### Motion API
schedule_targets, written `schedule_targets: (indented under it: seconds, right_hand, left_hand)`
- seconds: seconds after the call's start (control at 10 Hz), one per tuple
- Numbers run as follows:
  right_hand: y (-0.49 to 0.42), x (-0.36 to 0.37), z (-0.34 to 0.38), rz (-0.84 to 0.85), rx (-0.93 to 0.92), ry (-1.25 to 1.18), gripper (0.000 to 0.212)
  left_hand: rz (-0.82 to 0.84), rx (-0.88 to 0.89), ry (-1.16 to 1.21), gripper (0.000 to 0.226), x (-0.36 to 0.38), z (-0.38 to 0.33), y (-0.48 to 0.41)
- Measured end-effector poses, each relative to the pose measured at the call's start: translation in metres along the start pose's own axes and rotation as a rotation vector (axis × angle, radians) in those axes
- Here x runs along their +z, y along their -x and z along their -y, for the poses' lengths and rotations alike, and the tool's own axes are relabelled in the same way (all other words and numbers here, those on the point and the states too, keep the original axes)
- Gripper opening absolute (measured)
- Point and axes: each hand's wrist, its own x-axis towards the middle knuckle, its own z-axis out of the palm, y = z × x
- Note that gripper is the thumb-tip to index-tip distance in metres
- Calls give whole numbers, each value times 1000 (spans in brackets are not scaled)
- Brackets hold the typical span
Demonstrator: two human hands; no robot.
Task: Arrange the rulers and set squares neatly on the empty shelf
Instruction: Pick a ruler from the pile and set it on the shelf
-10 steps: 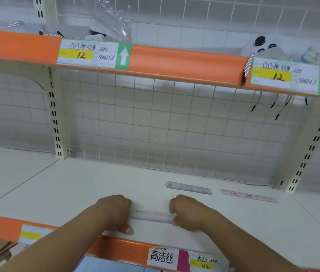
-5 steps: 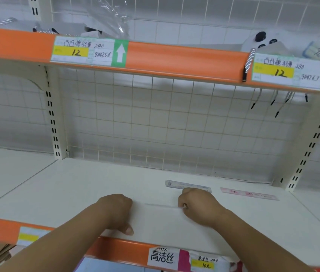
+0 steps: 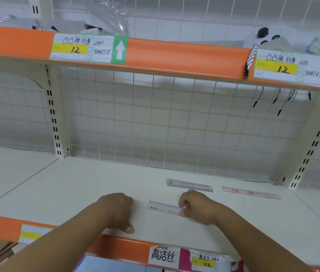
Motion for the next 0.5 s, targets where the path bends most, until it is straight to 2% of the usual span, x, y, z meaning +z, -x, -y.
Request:
schedule_targets:
  seconds: [0.1,0.2,0.5]
  right_hand:
    - [-3,0,0,2,-1,10,5]
    - [-5,-2,5,40,39,117,37]
    - [-9,-2,11,85,91,200,31]
  left_hand:
    - [-1,-3,1,59,0,0,-1]
    - [-3,-5,0,60,0,0,-1]
    - [2,-5,-1,61,-1,-1,0]
